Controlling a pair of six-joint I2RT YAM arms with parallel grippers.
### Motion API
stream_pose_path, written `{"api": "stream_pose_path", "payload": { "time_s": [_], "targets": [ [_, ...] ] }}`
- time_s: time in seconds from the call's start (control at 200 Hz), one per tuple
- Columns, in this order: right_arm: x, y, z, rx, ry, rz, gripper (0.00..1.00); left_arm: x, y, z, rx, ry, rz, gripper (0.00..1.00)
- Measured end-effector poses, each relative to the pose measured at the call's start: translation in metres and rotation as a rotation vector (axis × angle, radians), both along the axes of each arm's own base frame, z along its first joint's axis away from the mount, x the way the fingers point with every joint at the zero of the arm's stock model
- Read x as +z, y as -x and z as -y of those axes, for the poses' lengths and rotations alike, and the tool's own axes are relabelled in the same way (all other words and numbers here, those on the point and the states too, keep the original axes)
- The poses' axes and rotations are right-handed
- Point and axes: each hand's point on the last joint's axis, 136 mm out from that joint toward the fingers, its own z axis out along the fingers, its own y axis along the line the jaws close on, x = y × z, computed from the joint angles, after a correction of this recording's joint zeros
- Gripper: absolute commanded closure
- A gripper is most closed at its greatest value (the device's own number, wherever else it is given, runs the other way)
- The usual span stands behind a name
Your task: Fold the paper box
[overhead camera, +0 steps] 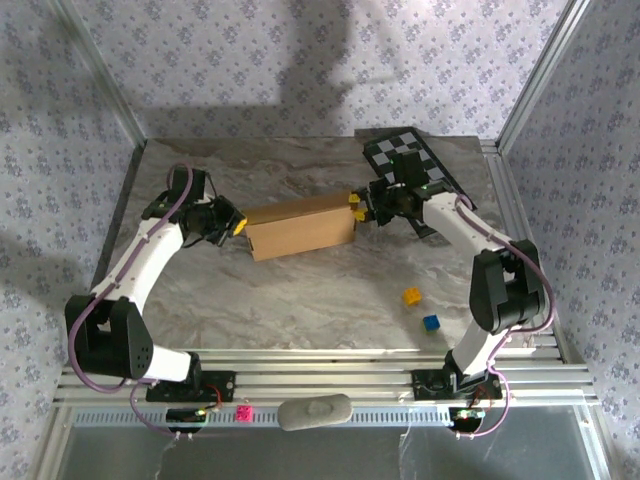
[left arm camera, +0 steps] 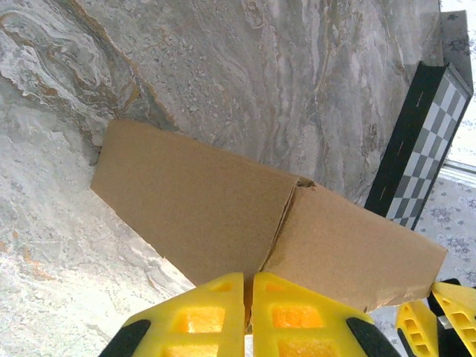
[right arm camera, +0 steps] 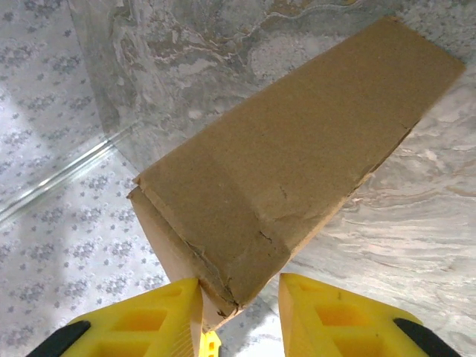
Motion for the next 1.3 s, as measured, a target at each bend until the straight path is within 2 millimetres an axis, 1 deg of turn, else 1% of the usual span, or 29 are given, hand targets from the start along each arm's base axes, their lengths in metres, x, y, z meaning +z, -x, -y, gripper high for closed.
{"api": "stream_pose_path", "payload": {
  "time_s": [0.18, 0.355, 0.505, 0.64, 0.725, 0.775, 0.895, 0.964, 1.054, 1.174, 1.299],
  "targets": [
    [-0.003, 0.007, 0.004, 0.081, 0.008, 0.029, 0.60, 0.000, 0.005, 0.004, -0.055, -0.026, 0.027, 0.92],
    [-0.004, 0.018, 0.010, 0.160, 0.018, 0.059, 0.60, 0.001, 0.015, 0.008, -0.111, -0.072, 0.069, 0.92],
    [-0.005, 0.032, 0.015, 0.220, 0.020, 0.066, 0.60, -0.001, 0.027, 0.011, -0.144, -0.094, 0.088, 0.89],
    [-0.011, 0.048, 0.018, 0.273, 0.016, 0.060, 0.61, -0.003, 0.038, 0.014, -0.168, -0.099, 0.099, 0.87],
    [-0.013, 0.056, 0.020, 0.302, 0.019, 0.055, 0.60, -0.006, 0.043, 0.016, -0.183, -0.102, 0.098, 0.82],
    [-0.019, 0.062, 0.024, 0.310, 0.037, 0.037, 0.59, -0.011, 0.048, 0.017, -0.192, -0.105, 0.086, 0.79],
    [-0.054, 0.085, 0.037, 0.313, 0.102, -0.086, 0.57, -0.034, 0.066, 0.020, -0.224, -0.117, 0.018, 0.76],
    [-0.069, 0.096, 0.045, 0.310, 0.130, -0.146, 0.57, -0.043, 0.073, 0.020, -0.230, -0.125, -0.009, 0.74],
    [-0.074, 0.099, 0.051, 0.303, 0.150, -0.172, 0.55, -0.048, 0.079, 0.017, -0.227, -0.132, -0.027, 0.68],
    [-0.077, 0.102, 0.056, 0.306, 0.175, -0.183, 0.54, -0.043, 0.084, 0.011, -0.208, -0.152, -0.015, 0.67],
    [-0.078, 0.103, 0.063, 0.300, 0.216, -0.180, 0.50, -0.040, 0.085, 0.007, -0.197, -0.168, -0.006, 0.66]
  ]
}}
